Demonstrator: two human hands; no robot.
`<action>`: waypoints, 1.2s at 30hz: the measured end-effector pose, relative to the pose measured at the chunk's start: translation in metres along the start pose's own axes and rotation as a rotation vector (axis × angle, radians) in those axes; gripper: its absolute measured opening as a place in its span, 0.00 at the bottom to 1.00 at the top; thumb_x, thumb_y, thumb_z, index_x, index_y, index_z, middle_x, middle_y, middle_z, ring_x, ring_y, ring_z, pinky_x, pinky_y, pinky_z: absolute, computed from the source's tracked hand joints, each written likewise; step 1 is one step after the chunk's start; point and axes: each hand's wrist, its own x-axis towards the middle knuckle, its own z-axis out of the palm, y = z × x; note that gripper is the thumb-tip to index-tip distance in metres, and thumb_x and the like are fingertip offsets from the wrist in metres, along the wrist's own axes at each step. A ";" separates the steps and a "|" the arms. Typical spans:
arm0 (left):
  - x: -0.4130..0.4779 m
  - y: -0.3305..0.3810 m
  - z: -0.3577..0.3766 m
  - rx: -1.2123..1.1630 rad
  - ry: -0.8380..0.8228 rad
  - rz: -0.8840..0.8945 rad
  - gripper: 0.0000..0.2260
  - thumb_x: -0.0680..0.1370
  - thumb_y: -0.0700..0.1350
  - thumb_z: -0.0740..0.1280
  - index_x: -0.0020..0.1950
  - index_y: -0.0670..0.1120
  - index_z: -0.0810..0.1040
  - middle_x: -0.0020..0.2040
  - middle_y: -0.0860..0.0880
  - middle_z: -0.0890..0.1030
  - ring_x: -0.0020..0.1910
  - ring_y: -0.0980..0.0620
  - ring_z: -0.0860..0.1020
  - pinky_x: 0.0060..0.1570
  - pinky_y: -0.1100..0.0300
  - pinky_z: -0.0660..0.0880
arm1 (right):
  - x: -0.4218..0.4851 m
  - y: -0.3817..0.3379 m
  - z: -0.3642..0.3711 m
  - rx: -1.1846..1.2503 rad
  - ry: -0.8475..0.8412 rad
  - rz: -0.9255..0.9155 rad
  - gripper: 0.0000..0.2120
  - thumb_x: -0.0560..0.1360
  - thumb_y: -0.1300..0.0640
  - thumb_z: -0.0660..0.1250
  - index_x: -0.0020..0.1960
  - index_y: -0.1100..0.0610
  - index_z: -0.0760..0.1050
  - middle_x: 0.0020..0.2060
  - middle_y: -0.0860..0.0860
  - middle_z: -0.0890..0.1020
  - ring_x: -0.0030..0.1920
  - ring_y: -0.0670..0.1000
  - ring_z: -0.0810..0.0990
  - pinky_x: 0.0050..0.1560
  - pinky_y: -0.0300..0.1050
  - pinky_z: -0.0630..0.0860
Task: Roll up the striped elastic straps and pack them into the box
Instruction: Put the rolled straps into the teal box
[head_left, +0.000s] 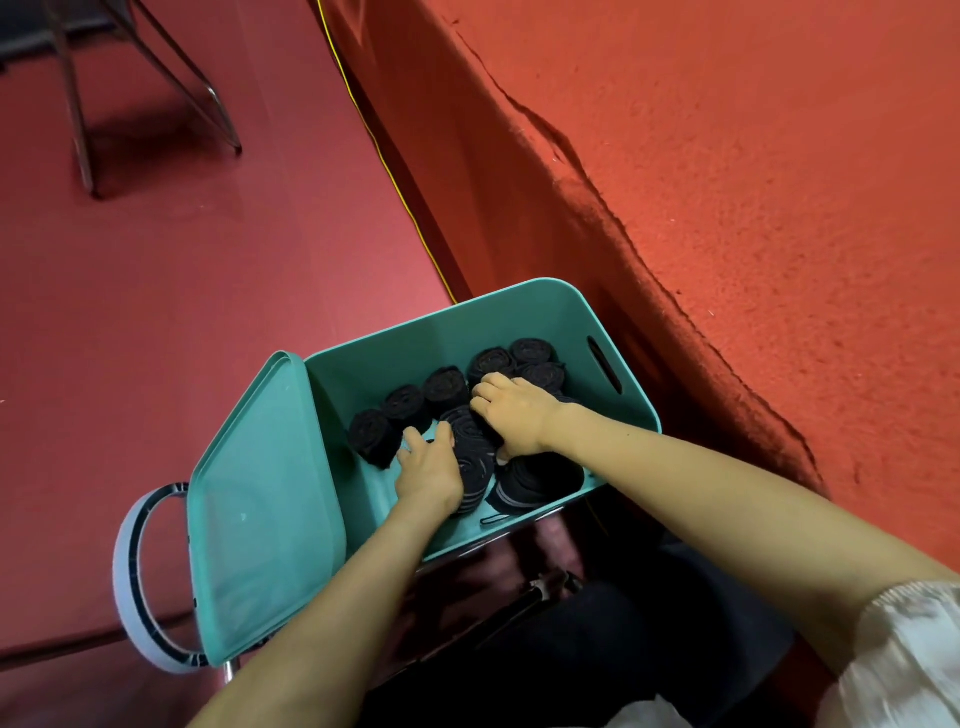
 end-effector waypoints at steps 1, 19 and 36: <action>0.001 0.000 0.004 -0.024 -0.013 -0.007 0.23 0.73 0.31 0.62 0.65 0.46 0.61 0.66 0.40 0.57 0.60 0.39 0.67 0.49 0.53 0.69 | -0.001 0.001 -0.001 0.010 -0.017 -0.004 0.38 0.70 0.46 0.72 0.72 0.60 0.61 0.71 0.55 0.63 0.73 0.56 0.56 0.69 0.51 0.62; -0.010 0.008 -0.018 -0.030 -0.169 -0.050 0.48 0.67 0.41 0.77 0.75 0.46 0.47 0.71 0.38 0.57 0.69 0.38 0.64 0.64 0.49 0.67 | -0.037 0.015 -0.012 0.257 0.018 0.024 0.31 0.74 0.53 0.70 0.74 0.56 0.63 0.71 0.54 0.65 0.70 0.56 0.64 0.68 0.52 0.65; -0.120 0.164 -0.039 -0.265 0.076 0.962 0.13 0.75 0.43 0.69 0.59 0.50 0.76 0.55 0.54 0.77 0.55 0.55 0.76 0.58 0.57 0.72 | -0.338 0.027 -0.035 0.634 0.803 0.657 0.16 0.76 0.54 0.68 0.63 0.54 0.75 0.58 0.44 0.76 0.59 0.37 0.70 0.60 0.22 0.59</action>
